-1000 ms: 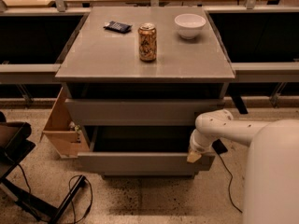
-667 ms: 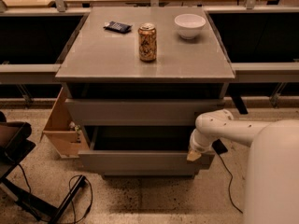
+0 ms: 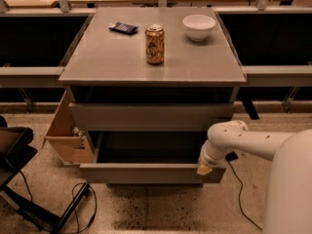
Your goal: Open middle drawer
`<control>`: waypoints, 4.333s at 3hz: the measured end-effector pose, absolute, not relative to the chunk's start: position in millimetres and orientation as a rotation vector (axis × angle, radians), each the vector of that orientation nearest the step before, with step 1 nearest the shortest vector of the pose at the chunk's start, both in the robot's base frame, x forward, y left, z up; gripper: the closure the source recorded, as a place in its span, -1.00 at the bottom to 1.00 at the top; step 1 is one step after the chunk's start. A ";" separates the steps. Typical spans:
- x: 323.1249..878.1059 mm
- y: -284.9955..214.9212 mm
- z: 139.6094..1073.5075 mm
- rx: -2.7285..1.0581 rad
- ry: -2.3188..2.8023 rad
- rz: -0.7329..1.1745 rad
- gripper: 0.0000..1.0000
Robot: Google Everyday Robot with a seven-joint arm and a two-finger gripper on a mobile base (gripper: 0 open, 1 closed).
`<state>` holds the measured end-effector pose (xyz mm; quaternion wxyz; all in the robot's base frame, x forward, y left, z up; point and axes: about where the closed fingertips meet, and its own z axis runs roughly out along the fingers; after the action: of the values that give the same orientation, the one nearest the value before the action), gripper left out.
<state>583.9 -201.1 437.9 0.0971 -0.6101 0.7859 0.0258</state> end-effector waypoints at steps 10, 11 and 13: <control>465.2 -178.1 444.3 -1.738 2.420 0.193 -0.47; 387.8 -157.2 461.7 -1.720 2.474 0.280 0.00; 312.9 -144.9 458.0 -1.775 2.552 0.406 0.49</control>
Offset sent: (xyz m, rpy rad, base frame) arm -0.6374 -0.0812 -0.0528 0.0935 0.9549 -0.6101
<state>312.9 -144.9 458.0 0.0034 -0.5662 0.8140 0.1294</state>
